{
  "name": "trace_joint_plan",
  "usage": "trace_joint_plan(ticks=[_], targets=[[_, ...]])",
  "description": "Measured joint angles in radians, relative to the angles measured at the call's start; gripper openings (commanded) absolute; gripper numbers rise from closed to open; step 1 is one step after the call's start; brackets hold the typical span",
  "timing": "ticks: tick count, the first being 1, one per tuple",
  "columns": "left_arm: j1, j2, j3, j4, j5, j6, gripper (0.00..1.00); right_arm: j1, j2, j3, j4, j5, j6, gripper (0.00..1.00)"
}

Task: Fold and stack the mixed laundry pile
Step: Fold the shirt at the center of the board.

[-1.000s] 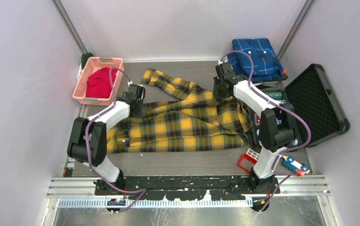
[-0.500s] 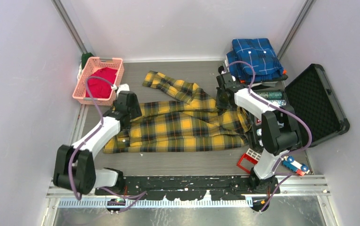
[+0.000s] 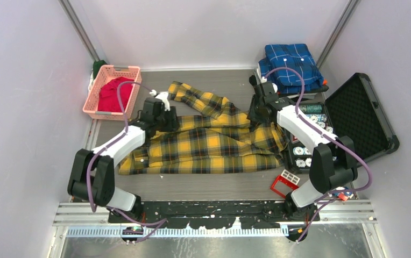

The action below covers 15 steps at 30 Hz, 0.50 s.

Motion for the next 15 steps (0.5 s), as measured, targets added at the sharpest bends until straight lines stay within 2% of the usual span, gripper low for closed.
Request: trace_joint_plan(ticks=[3,5,11,15], targets=[[-0.037,0.072,0.051,0.024,0.086,0.032,0.48,-0.001,0.023,0.011,-0.001,-0.043,0.018,0.47],[-0.059,0.114,0.086,0.041,0.126,0.04,0.44,0.0,0.07,0.053,-0.005,-0.077,0.027,0.49],[-0.105,0.269,0.236,0.087,0.227,0.041,0.37,-0.01,0.327,0.324,-0.002,-0.167,0.064,0.53],[-0.113,0.333,0.265,0.137,0.272,0.032,0.35,-0.035,0.543,0.543,-0.006,-0.235,0.097,0.53]])
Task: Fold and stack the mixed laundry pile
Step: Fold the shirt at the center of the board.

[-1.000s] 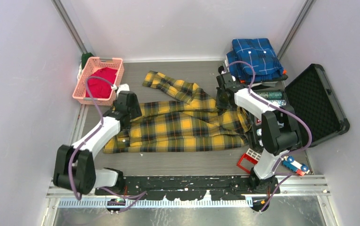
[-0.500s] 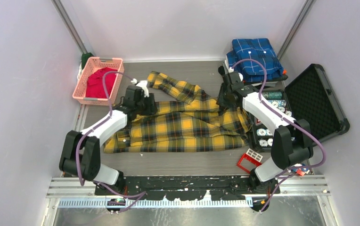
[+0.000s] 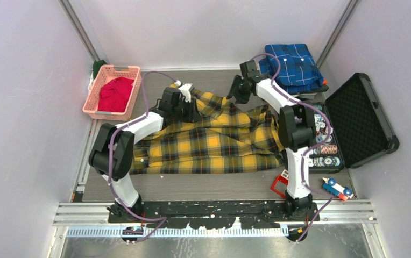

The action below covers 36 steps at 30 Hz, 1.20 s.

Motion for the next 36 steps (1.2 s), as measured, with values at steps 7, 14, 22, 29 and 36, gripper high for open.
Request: trace_joint_plan(ticks=[7,14,22,29,36], targets=[[0.0,-0.002,-0.061,0.038,0.01,-0.085,0.31,-0.039,0.345,0.394,-0.096,-0.085,0.004,0.52],[-0.008,-0.125,-0.187,0.04,0.011,-0.133,0.3,-0.04,0.407,0.491,-0.173,-0.161,-0.029,0.48],[-0.009,-0.206,-0.2,0.043,0.011,-0.141,0.28,-0.03,0.407,0.477,-0.171,-0.246,-0.051,0.21],[-0.014,-0.243,-0.224,0.042,0.011,-0.158,0.27,-0.016,0.407,0.485,-0.187,-0.244,-0.081,0.01],[-0.028,-0.296,-0.227,0.03,0.005,-0.16,0.27,0.018,0.374,0.563,-0.295,-0.101,-0.133,0.01]])
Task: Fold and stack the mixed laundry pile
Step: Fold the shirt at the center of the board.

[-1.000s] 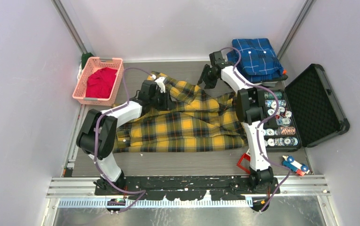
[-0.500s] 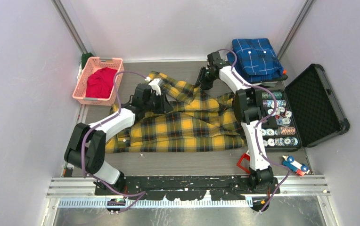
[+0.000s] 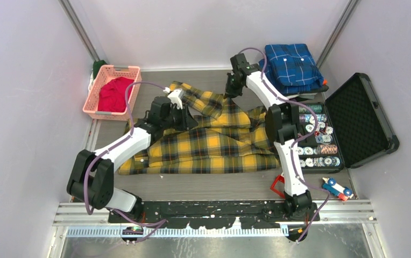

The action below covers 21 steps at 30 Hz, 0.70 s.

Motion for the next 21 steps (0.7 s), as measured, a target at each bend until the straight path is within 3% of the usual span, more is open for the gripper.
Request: trace_joint_plan(ticks=[4,11,18,21], targets=[[-0.002,-0.037,0.0,-0.014,-0.012,0.0,0.27,0.08,-0.154,-0.115,-0.006,0.141,-0.021,0.01],[-0.004,-0.047,-0.008,-0.019,-0.027,0.0,0.31,0.29,-0.46,-0.527,0.121,0.3,0.026,0.02],[-0.004,-0.012,-0.014,-0.026,-0.117,-0.01,0.55,0.315,-0.397,-0.681,0.124,0.375,0.076,0.3],[-0.004,0.045,0.032,-0.066,-0.209,-0.022,0.59,0.315,-0.403,-0.689,0.12,0.41,0.078,0.35]])
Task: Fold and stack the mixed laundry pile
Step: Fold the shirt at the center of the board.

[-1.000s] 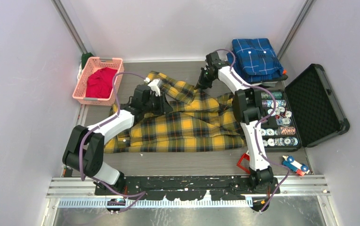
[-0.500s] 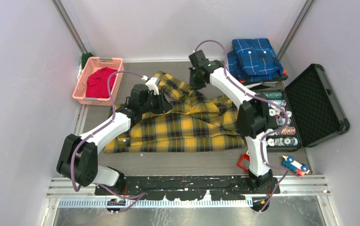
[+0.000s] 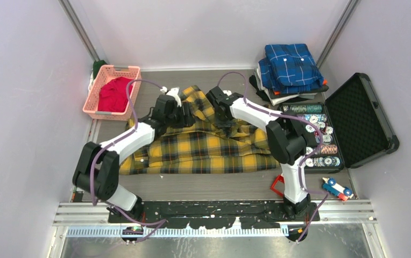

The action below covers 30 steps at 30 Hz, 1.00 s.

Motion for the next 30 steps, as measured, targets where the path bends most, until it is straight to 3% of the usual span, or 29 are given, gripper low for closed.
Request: trace_joint_plan(ticks=[5,9,18,25,30], targets=[[0.0,0.183,0.25,-0.107,-0.148,0.002,0.54,0.008,-0.109,-0.061,0.005,0.027,0.0,0.41],[0.0,0.389,0.544,-0.212,-0.214,0.02,0.52,0.013,-0.307,-0.183,0.022,0.052,0.011,0.43],[-0.036,0.752,0.97,-0.428,-0.34,0.104,0.54,0.016,-0.72,-0.489,0.067,0.095,0.072,0.45],[-0.092,1.017,1.357,-0.571,-0.458,0.175,0.61,0.016,-0.752,-0.642,0.098,0.054,0.093,0.43],[-0.116,1.11,1.479,-0.624,-0.511,0.216,0.58,0.016,-0.752,-0.676,0.116,0.036,0.094,0.43]])
